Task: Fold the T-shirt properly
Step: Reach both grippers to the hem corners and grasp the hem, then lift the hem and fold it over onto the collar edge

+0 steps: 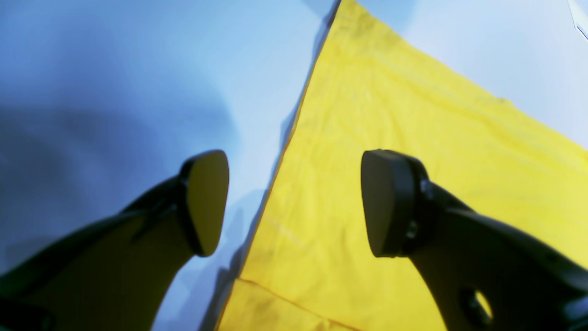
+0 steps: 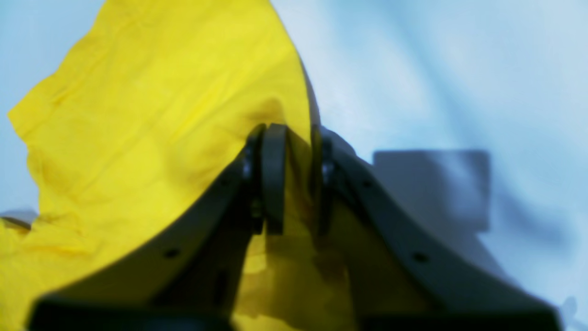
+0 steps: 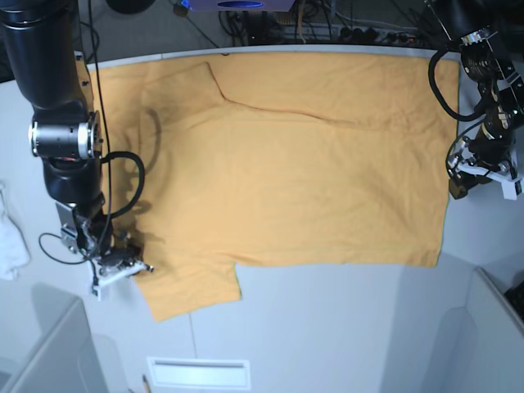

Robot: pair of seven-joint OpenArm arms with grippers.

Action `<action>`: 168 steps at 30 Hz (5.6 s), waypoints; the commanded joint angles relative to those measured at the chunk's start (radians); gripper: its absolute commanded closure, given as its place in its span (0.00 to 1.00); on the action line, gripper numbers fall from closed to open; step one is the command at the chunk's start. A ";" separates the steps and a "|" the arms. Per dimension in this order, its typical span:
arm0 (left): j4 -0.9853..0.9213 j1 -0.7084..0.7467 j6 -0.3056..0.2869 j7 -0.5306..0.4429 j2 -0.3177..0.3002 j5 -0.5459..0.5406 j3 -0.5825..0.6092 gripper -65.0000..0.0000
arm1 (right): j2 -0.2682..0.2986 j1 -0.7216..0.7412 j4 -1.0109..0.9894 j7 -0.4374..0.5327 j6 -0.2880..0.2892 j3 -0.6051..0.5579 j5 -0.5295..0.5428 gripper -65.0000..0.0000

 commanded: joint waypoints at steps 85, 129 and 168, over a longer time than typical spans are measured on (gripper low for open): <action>-0.542 -0.531 -0.070 -0.194 -0.084 0.147 0.347 1.00 | 0.077 -0.150 0.468 -0.134 0.003 0.006 0.005 1.00; 0.121 -0.060 -0.065 -0.088 -0.088 0.002 0.223 1.00 | 0.085 -0.592 1.216 -0.592 0.003 0.454 0.006 1.00; 0.351 0.239 -0.070 -0.018 -0.084 0.000 0.085 1.00 | -0.071 -0.892 1.652 -0.859 0.013 0.713 0.008 1.00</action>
